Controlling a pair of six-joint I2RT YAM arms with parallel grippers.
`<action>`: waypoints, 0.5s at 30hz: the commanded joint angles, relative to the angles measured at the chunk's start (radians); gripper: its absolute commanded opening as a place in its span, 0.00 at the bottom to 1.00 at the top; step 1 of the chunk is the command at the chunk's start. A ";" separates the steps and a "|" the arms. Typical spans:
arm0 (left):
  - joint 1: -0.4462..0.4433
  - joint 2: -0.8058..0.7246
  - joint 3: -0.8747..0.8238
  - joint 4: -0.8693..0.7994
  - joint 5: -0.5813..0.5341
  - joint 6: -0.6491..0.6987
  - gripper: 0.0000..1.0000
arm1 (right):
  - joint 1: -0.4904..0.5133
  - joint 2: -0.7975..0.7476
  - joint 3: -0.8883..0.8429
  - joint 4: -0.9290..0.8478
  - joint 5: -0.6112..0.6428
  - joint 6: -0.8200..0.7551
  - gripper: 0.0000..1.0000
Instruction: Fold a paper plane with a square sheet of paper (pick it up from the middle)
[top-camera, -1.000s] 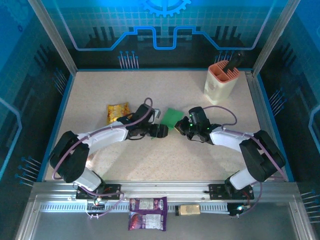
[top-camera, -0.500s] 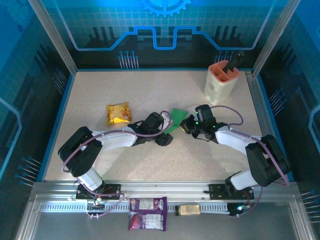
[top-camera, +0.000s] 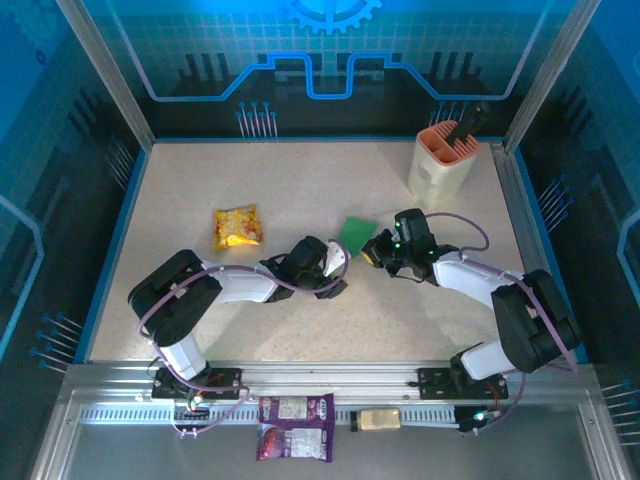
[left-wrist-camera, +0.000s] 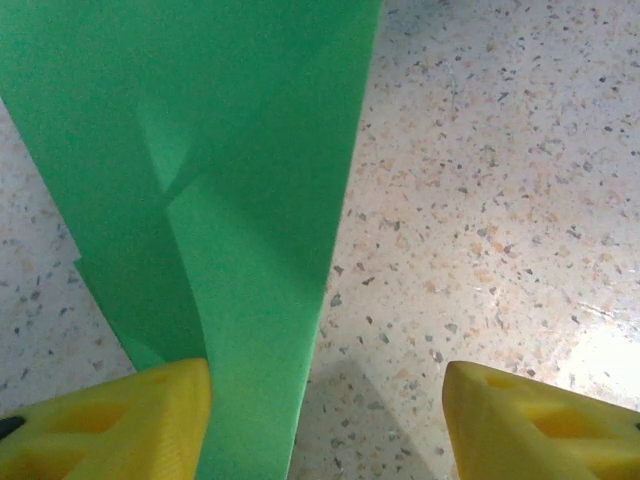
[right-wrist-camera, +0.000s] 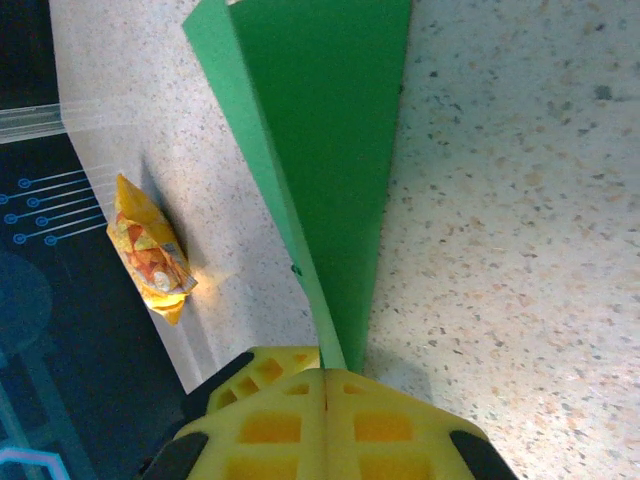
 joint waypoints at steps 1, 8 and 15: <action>-0.007 0.025 -0.011 0.093 0.002 0.057 0.61 | -0.016 -0.011 -0.012 -0.011 -0.020 0.016 0.00; -0.010 0.047 -0.010 0.124 -0.031 0.071 0.50 | -0.019 -0.013 -0.021 -0.012 -0.027 0.022 0.00; -0.010 0.040 -0.021 0.133 -0.035 0.066 0.36 | -0.024 -0.023 -0.026 -0.029 -0.023 0.016 0.01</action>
